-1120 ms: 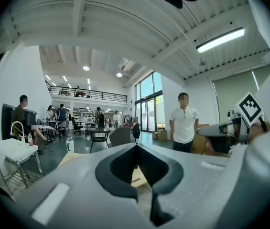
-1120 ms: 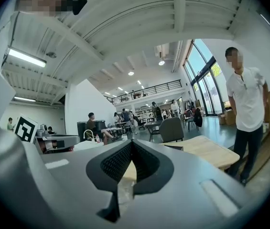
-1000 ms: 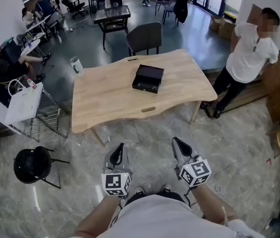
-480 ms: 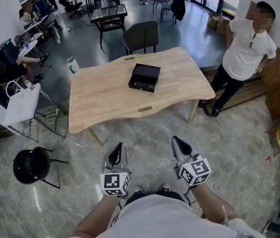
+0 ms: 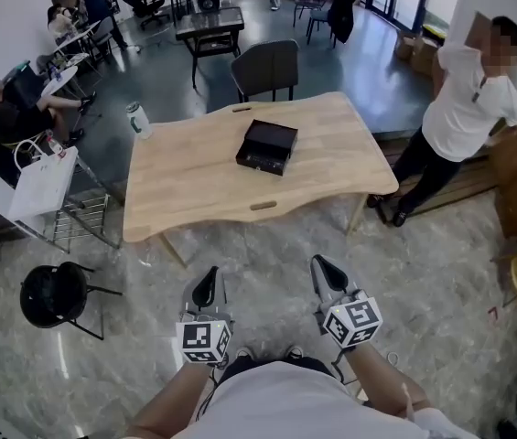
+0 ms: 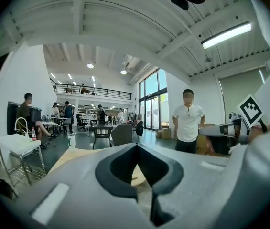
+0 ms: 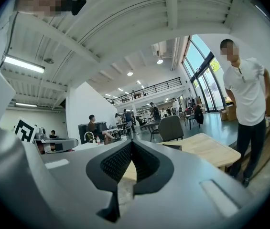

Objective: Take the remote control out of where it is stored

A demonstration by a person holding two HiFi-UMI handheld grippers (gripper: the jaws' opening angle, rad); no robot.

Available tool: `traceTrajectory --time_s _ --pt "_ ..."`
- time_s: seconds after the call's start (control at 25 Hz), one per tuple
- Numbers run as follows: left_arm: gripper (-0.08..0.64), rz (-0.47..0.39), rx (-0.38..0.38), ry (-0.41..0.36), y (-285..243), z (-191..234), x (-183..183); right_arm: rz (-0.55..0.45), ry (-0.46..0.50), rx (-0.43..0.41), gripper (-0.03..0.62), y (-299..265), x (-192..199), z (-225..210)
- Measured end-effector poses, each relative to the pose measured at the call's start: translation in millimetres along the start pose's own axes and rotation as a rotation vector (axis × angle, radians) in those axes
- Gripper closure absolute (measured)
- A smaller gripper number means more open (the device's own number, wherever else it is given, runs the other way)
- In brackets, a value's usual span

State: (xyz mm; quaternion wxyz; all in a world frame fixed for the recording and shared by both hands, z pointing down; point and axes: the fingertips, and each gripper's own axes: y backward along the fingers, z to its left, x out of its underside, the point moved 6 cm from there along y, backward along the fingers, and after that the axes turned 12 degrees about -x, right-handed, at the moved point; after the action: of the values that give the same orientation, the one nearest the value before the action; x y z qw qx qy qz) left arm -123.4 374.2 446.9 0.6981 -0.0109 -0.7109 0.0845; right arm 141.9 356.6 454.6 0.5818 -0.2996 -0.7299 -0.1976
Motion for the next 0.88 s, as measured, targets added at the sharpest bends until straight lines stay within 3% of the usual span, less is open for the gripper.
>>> traceTrajectory --time_s 0.2,0.52,0.88 --pt "0.558 0.027 -0.046 0.026 -2 -19 9 -0.002 -0.013 -0.029 0.566 8 5 -23" --pt "0.558 0.026 -0.093 0.005 -20 -35 7 -0.002 -0.039 -0.062 0.566 -4 6 -59" --pt "0.558 -0.012 -0.069 -0.011 -110 -16 2 0.019 -0.019 -0.043 0.566 -74 2 -104"
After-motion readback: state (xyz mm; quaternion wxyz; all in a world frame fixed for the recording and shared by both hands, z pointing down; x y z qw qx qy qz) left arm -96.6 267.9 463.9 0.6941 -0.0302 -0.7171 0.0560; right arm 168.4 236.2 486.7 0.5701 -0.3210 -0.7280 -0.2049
